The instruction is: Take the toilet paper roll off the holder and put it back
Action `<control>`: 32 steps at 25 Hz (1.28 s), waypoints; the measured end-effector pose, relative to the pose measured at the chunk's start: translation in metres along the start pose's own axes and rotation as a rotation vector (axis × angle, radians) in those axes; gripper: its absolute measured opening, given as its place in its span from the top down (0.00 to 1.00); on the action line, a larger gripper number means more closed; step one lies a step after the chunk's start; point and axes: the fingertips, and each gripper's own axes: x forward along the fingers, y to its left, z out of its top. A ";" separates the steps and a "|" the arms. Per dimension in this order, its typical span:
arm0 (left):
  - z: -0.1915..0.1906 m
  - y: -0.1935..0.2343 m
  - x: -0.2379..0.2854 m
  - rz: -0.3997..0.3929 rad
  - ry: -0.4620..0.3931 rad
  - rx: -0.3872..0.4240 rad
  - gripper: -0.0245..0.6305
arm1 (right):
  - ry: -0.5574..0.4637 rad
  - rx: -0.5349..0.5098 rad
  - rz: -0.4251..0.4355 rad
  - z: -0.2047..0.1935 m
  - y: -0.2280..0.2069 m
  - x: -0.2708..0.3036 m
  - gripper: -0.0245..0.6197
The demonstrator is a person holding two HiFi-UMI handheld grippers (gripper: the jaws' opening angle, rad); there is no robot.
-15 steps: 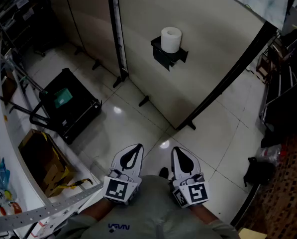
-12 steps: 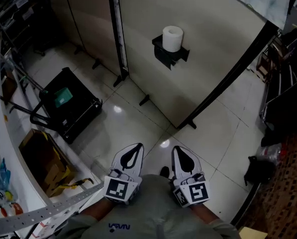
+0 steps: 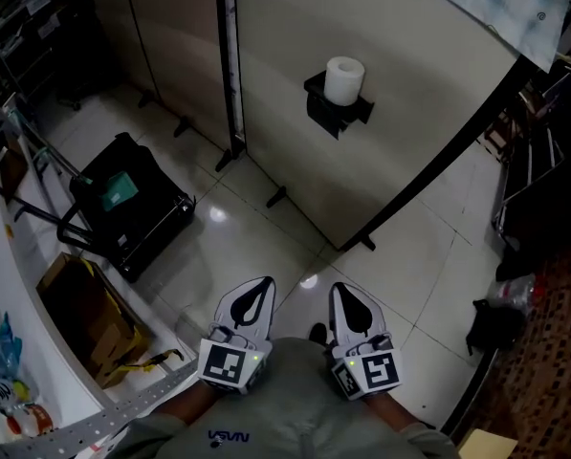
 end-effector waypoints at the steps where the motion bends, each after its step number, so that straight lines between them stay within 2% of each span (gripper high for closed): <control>1: 0.001 0.004 -0.002 -0.001 -0.006 -0.003 0.96 | -0.004 -0.001 -0.011 0.001 0.002 0.001 0.96; 9: 0.015 0.034 -0.002 0.022 -0.056 -0.038 0.96 | -0.019 -0.027 -0.078 0.012 0.001 0.011 0.96; 15: 0.010 0.046 0.023 0.048 -0.024 -0.034 0.96 | -0.020 -0.009 -0.047 0.013 -0.018 0.044 0.96; 21: 0.022 0.067 0.082 0.103 -0.007 0.012 0.96 | -0.043 0.026 0.012 0.023 -0.060 0.101 0.96; 32: 0.053 0.057 0.211 0.099 0.012 0.089 0.96 | -0.064 0.068 0.063 0.047 -0.164 0.170 0.96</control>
